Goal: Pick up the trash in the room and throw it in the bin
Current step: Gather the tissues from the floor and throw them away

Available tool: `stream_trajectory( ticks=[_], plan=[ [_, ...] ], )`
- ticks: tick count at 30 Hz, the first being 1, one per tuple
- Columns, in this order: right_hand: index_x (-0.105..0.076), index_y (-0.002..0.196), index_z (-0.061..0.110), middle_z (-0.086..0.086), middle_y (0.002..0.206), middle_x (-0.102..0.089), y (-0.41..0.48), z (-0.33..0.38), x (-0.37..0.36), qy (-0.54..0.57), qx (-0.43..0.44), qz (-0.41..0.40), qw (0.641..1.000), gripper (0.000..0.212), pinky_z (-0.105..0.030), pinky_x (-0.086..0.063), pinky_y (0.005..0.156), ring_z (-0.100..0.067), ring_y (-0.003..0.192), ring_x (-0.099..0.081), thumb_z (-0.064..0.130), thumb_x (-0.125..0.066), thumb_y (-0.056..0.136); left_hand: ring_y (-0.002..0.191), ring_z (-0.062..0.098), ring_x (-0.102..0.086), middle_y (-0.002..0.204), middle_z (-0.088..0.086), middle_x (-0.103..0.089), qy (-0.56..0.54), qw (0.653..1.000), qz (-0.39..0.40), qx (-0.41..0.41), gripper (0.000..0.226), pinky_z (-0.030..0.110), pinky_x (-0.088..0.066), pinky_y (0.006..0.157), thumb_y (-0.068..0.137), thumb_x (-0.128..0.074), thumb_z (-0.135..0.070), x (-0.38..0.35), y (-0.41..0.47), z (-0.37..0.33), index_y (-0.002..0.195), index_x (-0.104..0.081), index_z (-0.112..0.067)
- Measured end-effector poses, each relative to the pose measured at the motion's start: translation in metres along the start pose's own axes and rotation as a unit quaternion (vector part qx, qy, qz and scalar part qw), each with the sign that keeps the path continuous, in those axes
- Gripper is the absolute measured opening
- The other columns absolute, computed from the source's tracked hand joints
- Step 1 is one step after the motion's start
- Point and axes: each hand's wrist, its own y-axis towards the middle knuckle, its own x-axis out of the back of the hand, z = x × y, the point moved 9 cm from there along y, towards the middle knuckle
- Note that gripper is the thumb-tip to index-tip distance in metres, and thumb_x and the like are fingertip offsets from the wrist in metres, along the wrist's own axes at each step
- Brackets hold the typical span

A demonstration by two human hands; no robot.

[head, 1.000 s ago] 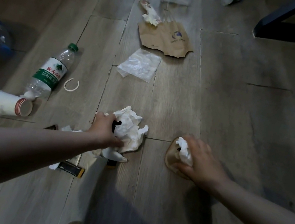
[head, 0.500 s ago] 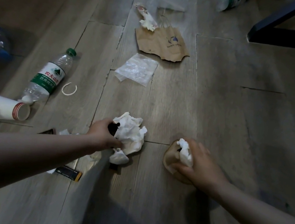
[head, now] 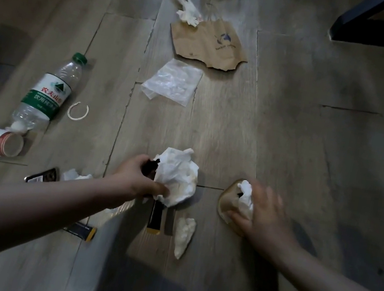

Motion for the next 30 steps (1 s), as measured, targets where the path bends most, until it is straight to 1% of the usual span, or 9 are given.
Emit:
stream_trajectory(
  ticks=[4, 7, 11, 14, 17, 19, 22, 26, 30],
  plan=[
    [-0.023, 0.145, 0.029, 0.000, 0.139, -0.035, 0.001, -0.002, -0.005, -0.027, -0.009, 0.003, 1.000, 0.079, -0.039, -0.037, 0.098, -0.022, 0.122, -0.036, 0.056, -0.061, 0.080, 0.090, 0.026, -0.068, 0.104, 0.007, -0.067, 0.004, 0.999, 0.034, 0.019, 0.057, 0.041, -0.059, 0.074, 0.061, -0.085, -0.001, -0.011, 0.002, 0.009, 0.108, -0.056, -0.017],
    [-0.022, 0.145, 0.028, -0.003, 0.140, -0.034, 0.002, -0.002, -0.005, -0.038, -0.008, 0.006, 0.999, 0.080, -0.042, -0.036, 0.101, -0.024, 0.123, -0.036, 0.057, -0.060, 0.080, 0.090, 0.019, -0.068, 0.104, 0.002, -0.068, 0.025, 0.998, 0.063, 0.014, 0.061, 0.032, -0.059, 0.071, 0.061, -0.086, -0.006, -0.026, -0.008, 0.019, 0.111, -0.056, -0.020],
    [-0.027, 0.144, 0.025, -0.006, 0.135, -0.038, 0.002, 0.000, -0.003, -0.039, -0.007, 0.000, 0.999, 0.080, -0.043, -0.038, 0.098, -0.028, 0.119, -0.039, 0.055, -0.063, 0.078, 0.093, 0.010, -0.064, 0.104, -0.007, -0.065, 0.076, 0.996, 0.014, -0.034, 0.062, 0.028, -0.056, 0.078, 0.055, -0.091, -0.027, -0.042, -0.016, 0.017, 0.107, -0.056, -0.028],
    [-0.029, 0.143, 0.024, -0.006, 0.132, -0.041, 0.001, 0.003, 0.000, -0.038, -0.004, -0.003, 0.999, 0.080, -0.042, -0.039, 0.095, -0.028, 0.115, -0.041, 0.056, -0.063, 0.077, 0.092, 0.003, -0.052, 0.115, -0.003, -0.046, 0.157, 0.985, -0.038, -0.058, 0.079, 0.011, -0.042, 0.068, 0.048, -0.089, -0.051, -0.054, -0.020, 0.012, 0.111, -0.051, -0.023],
    [-0.027, 0.143, 0.024, -0.006, 0.133, -0.040, 0.001, 0.003, 0.001, -0.023, -0.007, 0.012, 1.000, 0.081, -0.043, -0.039, 0.097, -0.027, 0.119, -0.039, 0.055, -0.064, 0.078, 0.103, 0.009, -0.040, 0.122, -0.002, -0.026, 0.185, 0.980, -0.051, -0.053, 0.089, 0.017, -0.038, 0.084, 0.047, -0.089, -0.051, -0.067, -0.024, 0.015, 0.117, -0.040, -0.023],
    [-0.028, 0.143, 0.024, -0.006, 0.132, -0.041, 0.000, 0.002, 0.001, -0.017, -0.006, 0.015, 1.000, 0.081, -0.044, -0.039, 0.098, -0.028, 0.119, -0.039, 0.054, -0.065, 0.077, 0.106, 0.012, -0.040, 0.119, -0.005, -0.022, 0.214, 0.973, -0.056, -0.065, 0.091, 0.020, -0.038, 0.088, 0.046, -0.089, -0.048, -0.073, -0.025, 0.016, 0.116, -0.036, -0.025],
    [-0.030, 0.141, 0.024, -0.007, 0.131, -0.041, -0.002, 0.002, 0.002, -0.019, -0.002, 0.024, 1.000, 0.080, -0.043, -0.039, 0.098, -0.029, 0.119, -0.039, 0.055, -0.065, 0.077, 0.106, 0.016, -0.044, 0.119, -0.004, -0.023, 0.254, 0.962, -0.059, -0.076, 0.088, 0.026, -0.045, 0.089, 0.047, -0.088, -0.047, -0.075, -0.025, 0.014, 0.115, -0.037, -0.024],
    [-0.031, 0.142, 0.024, -0.007, 0.133, -0.043, -0.005, -0.001, 0.005, -0.012, -0.012, 0.034, 0.999, 0.081, -0.039, -0.038, 0.098, -0.030, 0.122, -0.040, 0.053, -0.069, 0.077, 0.103, 0.016, -0.045, 0.126, 0.001, -0.024, 0.252, 0.965, -0.048, -0.061, 0.091, 0.024, -0.045, 0.088, 0.050, -0.090, -0.038, -0.074, -0.025, 0.009, 0.123, -0.038, -0.020],
    [-0.034, 0.140, 0.024, -0.007, 0.129, -0.048, -0.009, -0.007, 0.017, 0.028, -0.033, 0.020, 0.999, 0.080, -0.036, -0.038, 0.096, -0.029, 0.120, -0.045, 0.049, -0.073, 0.075, 0.101, 0.018, -0.057, 0.122, 0.005, -0.045, 0.216, 0.975, -0.005, -0.051, 0.096, 0.032, -0.054, 0.083, 0.037, -0.084, -0.046, -0.063, -0.021, 0.005, 0.122, -0.050, -0.019]
  ],
)
